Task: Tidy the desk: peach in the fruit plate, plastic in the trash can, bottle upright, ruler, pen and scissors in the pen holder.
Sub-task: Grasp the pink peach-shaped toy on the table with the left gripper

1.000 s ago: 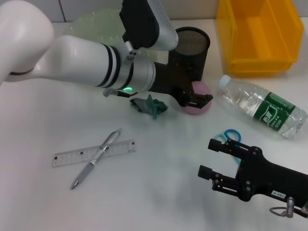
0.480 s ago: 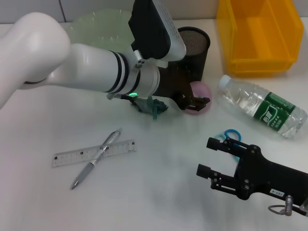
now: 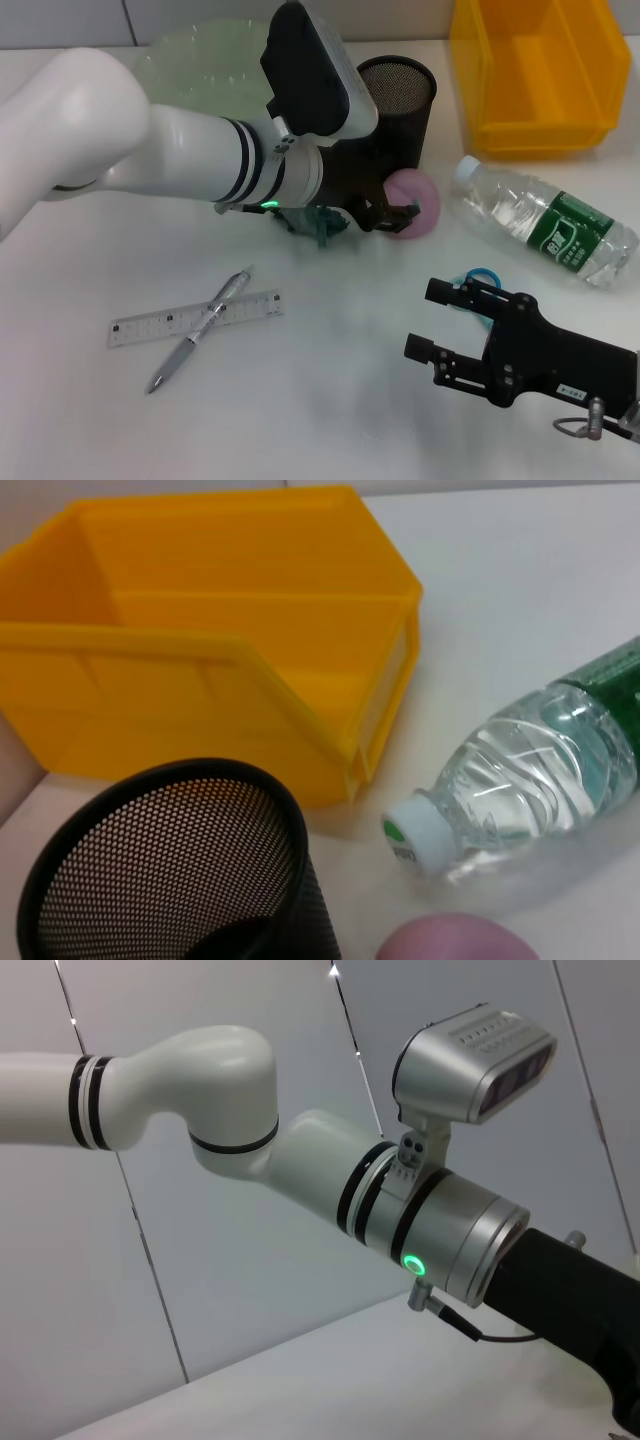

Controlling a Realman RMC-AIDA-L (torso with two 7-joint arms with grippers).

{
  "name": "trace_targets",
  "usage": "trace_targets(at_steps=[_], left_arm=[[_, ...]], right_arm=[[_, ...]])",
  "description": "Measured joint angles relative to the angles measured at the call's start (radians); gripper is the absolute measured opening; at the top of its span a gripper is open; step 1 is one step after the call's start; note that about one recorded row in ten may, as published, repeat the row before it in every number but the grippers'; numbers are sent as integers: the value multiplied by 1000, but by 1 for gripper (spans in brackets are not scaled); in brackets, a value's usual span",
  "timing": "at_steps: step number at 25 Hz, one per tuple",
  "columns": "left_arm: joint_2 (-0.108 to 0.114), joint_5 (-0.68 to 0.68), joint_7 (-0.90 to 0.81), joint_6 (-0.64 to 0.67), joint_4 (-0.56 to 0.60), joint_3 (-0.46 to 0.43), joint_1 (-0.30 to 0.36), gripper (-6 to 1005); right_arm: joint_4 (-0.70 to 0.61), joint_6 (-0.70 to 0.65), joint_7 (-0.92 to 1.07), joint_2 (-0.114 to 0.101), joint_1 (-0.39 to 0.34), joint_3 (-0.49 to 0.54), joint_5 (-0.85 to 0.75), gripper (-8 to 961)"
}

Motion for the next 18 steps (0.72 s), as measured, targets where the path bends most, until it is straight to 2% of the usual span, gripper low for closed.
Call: trace_targets(at_steps=[18], left_arm=[[0,-50,6,-55,-9,76,-1,692]], right_arm=[[11,11,0,1,5,0,2,742]])
